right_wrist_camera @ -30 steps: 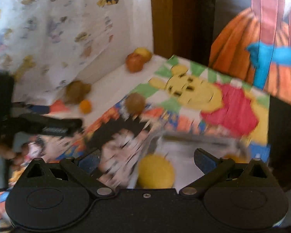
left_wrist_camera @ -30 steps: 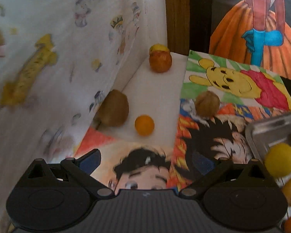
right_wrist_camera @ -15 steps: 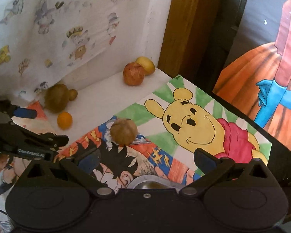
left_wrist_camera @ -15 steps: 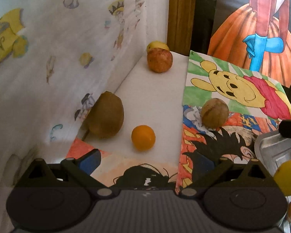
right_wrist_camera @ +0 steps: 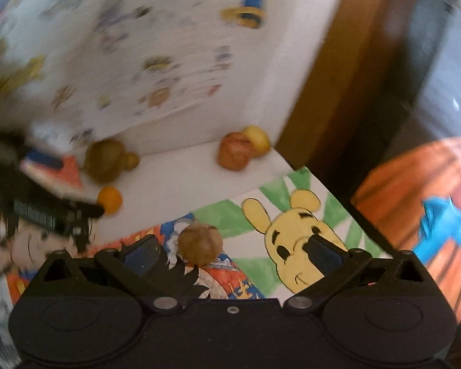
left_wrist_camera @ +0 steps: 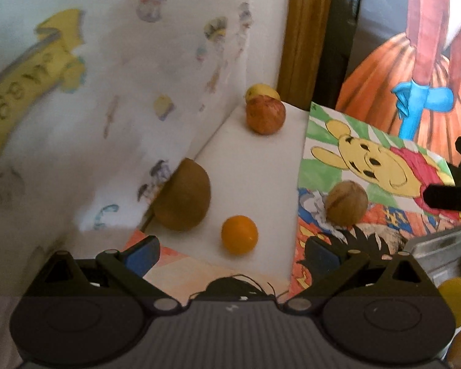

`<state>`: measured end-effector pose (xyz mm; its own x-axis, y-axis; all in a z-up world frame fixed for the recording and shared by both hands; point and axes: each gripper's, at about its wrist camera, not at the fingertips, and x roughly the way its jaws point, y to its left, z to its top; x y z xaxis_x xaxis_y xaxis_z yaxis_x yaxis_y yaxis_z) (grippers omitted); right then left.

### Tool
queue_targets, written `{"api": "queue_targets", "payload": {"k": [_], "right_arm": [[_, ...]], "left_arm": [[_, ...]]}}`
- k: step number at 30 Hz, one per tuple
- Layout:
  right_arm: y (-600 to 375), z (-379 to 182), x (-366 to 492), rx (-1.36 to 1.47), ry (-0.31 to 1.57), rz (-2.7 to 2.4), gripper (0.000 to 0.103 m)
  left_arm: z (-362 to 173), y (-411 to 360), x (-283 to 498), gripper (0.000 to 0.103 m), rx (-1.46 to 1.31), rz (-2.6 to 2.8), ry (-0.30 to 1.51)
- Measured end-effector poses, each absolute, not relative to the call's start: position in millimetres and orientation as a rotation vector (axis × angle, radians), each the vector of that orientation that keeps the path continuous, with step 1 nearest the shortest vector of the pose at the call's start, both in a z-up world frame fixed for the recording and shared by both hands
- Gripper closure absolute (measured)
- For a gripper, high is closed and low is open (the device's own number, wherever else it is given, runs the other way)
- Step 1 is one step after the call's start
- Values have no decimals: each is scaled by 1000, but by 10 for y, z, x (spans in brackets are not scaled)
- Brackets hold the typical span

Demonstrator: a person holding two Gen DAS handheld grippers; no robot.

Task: Organize fruits
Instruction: 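Move the left tool to another orange while the right approaches a brown round fruit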

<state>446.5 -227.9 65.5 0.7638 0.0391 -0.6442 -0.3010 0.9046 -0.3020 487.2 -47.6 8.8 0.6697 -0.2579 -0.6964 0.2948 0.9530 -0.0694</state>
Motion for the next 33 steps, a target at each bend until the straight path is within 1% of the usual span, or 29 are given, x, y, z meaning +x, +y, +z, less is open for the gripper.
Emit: {"api": "queue_targets", "payload": {"k": [4,17,22,24,30,33], "right_arm": [[-2231,562,4452,-472,694,260,1],[-2039,404,4427,-542,721,351,1],[-1935,335,4424,-543,737,422,4],[-1888,306,4437,-523,754,459,9],[-1760,219,4462,-535,773,573,16],[-1729,176,4484,-562,772,602,17]], "left_arm": [[126,-388,4906,1,2,-309,779],[154,-289,4983,1,-126,-278,804],[147,-223,5053,1,-244,-221,835],[138,-187,5092,1,-316,-191,852],[131,-133,5208,3,-447,-133,896],[171,-138,5252,4,-477,-105,923]]}}
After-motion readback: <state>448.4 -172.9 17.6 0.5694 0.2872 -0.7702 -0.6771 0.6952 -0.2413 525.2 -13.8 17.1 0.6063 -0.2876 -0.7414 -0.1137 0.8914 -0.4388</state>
